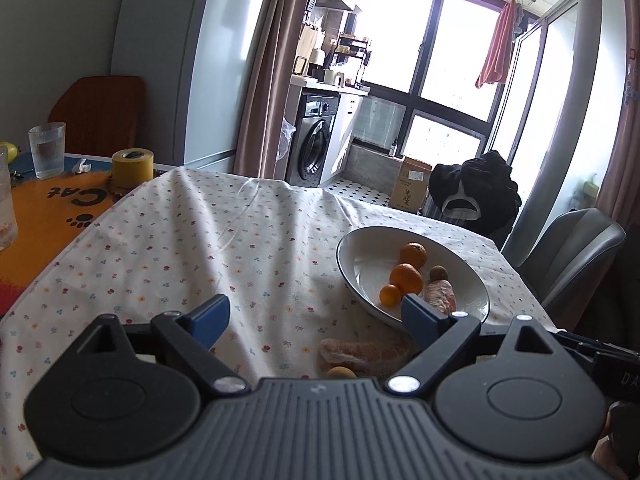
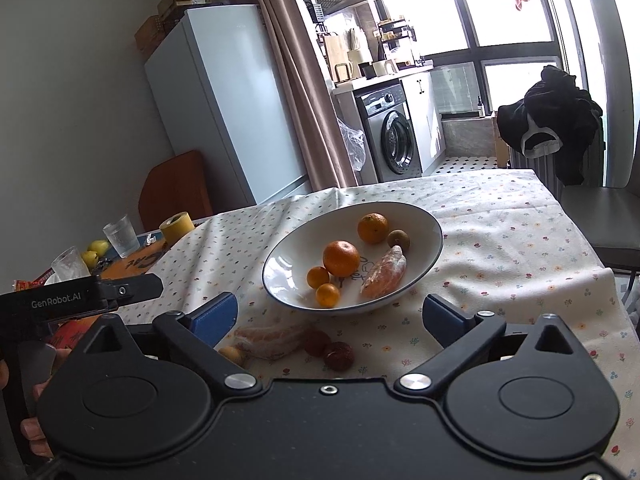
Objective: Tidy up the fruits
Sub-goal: 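Move both tools back toward the remaining fruit beside the bowl, then grasp a brown kiwi with the left gripper while the right gripper grasps a dark red fruit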
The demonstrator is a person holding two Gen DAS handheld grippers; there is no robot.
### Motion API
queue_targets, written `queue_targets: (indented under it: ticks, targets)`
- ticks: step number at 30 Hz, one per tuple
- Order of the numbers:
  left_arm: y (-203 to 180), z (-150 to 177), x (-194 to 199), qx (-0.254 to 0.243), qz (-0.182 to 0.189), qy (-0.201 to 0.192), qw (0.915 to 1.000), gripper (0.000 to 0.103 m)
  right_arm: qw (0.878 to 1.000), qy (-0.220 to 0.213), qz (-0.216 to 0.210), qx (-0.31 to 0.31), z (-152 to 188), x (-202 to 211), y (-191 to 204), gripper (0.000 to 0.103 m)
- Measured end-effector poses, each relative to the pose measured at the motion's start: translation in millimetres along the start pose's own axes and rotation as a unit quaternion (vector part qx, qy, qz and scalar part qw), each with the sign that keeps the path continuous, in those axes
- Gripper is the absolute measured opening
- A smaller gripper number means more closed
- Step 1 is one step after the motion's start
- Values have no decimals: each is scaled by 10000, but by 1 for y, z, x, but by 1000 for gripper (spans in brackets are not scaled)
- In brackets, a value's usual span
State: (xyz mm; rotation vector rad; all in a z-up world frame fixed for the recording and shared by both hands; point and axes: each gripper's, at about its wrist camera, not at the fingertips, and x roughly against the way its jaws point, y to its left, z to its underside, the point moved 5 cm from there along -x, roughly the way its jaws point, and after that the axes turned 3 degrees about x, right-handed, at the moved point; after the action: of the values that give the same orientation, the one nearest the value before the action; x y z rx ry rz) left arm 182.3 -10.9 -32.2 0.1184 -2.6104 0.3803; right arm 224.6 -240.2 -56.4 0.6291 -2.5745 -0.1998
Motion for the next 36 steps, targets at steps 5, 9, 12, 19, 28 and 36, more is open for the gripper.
queue_targets:
  ticks: [5, 9, 12, 19, 28, 36]
  targets:
    - [0, 6, 2, 22, 54, 85, 9999, 91, 10000, 29, -47, 7, 3, 2, 2, 102]
    - [-2, 10, 3, -86, 79, 123, 9999, 91, 10000, 55, -80, 9, 4, 2, 3, 103]
    - [-1, 14, 0, -83, 73, 188, 9998, 91, 9999, 97, -88, -8, 6, -1, 3, 103]
    - [4, 23, -12, -51, -11, 340, 9994, 89, 9998, 198, -86, -22, 13, -8, 0, 103]
    - [5, 36, -29, -3, 60, 563, 9984, 69, 9995, 305, -98, -48, 21, -19, -3, 102]
    - [2, 49, -46, 34, 154, 798, 9967, 55, 9990, 411, -175, 52, 27, -29, 3, 96]
